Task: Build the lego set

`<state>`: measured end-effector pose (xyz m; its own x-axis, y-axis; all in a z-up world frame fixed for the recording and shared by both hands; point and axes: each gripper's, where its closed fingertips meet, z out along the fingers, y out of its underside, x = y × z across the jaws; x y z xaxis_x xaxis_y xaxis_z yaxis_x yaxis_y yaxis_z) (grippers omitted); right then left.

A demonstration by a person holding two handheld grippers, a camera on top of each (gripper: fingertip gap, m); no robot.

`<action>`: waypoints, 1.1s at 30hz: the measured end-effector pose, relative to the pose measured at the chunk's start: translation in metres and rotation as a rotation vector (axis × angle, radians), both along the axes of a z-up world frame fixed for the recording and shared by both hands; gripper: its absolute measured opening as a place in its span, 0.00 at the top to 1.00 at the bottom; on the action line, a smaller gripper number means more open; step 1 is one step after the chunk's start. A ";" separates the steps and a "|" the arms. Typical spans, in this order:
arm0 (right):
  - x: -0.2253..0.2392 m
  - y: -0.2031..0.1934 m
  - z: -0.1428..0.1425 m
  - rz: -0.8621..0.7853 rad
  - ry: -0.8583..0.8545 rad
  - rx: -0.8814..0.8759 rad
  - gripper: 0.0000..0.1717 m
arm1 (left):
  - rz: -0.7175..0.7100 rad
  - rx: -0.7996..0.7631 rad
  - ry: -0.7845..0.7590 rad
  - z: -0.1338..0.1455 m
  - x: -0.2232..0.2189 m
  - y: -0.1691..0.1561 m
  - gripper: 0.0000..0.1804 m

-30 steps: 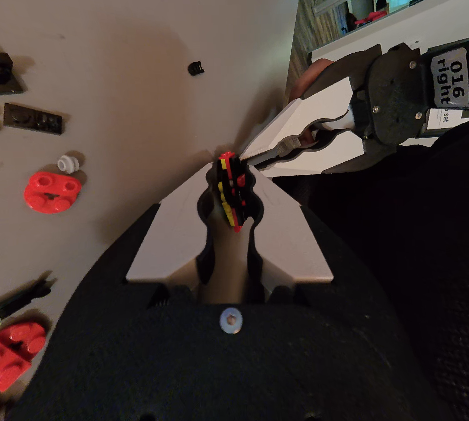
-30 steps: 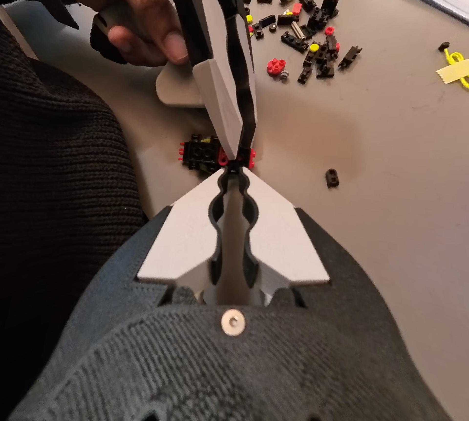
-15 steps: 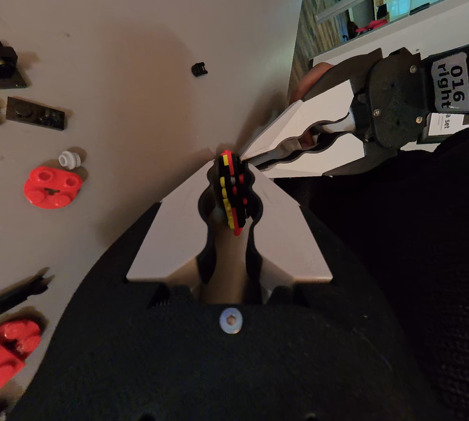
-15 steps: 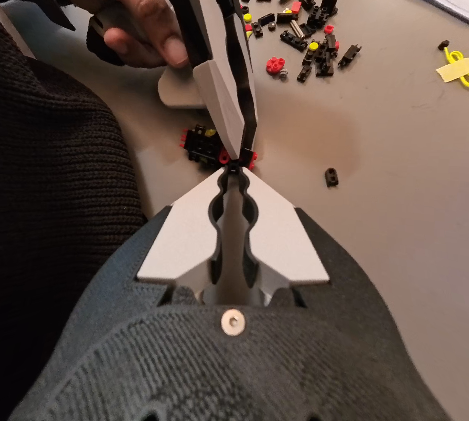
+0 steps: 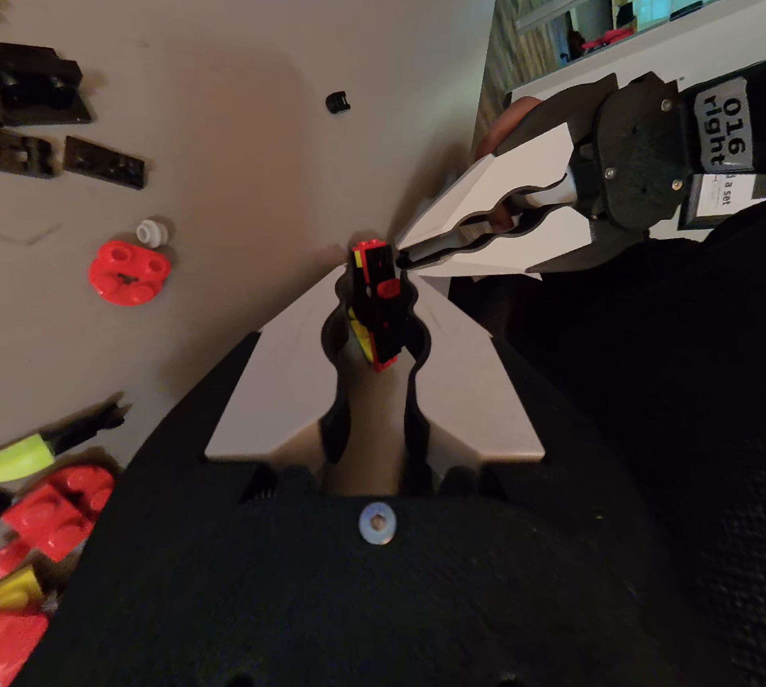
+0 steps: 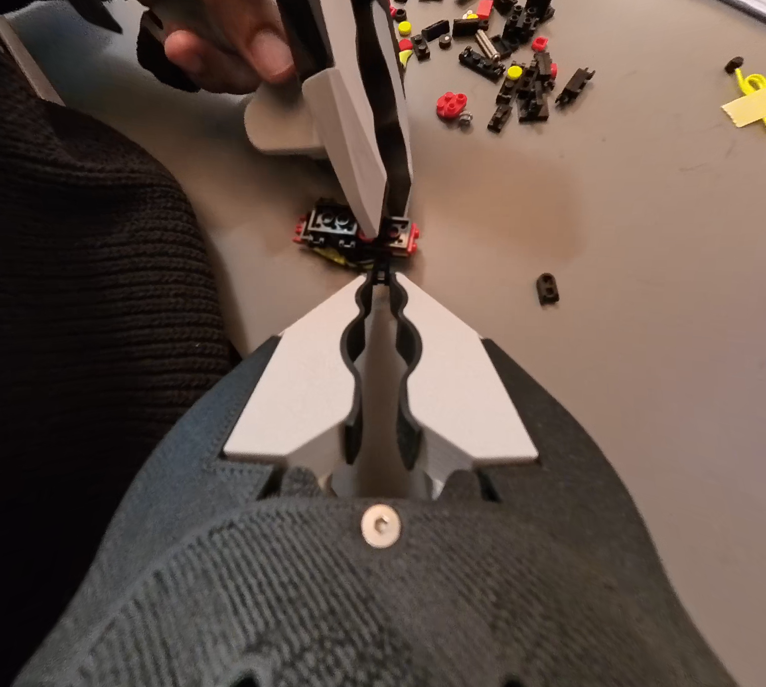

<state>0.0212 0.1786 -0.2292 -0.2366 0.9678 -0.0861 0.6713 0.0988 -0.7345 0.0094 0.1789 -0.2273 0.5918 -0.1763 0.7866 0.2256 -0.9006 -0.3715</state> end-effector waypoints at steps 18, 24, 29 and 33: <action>-0.011 -0.006 0.004 -0.009 0.016 0.015 0.96 | -0.003 -0.019 -0.047 0.003 -0.001 -0.002 0.87; -0.011 -0.004 0.002 -0.014 0.006 0.041 0.96 | -0.003 -0.021 -0.021 0.001 -0.001 -0.001 0.90; -0.011 -0.004 0.002 -0.008 0.002 0.069 0.96 | -0.004 -0.022 -0.013 0.000 0.000 -0.001 0.90; -0.011 -0.004 0.002 -0.005 0.001 0.078 0.96 | 0.003 -0.029 -0.023 0.000 0.000 -0.001 0.90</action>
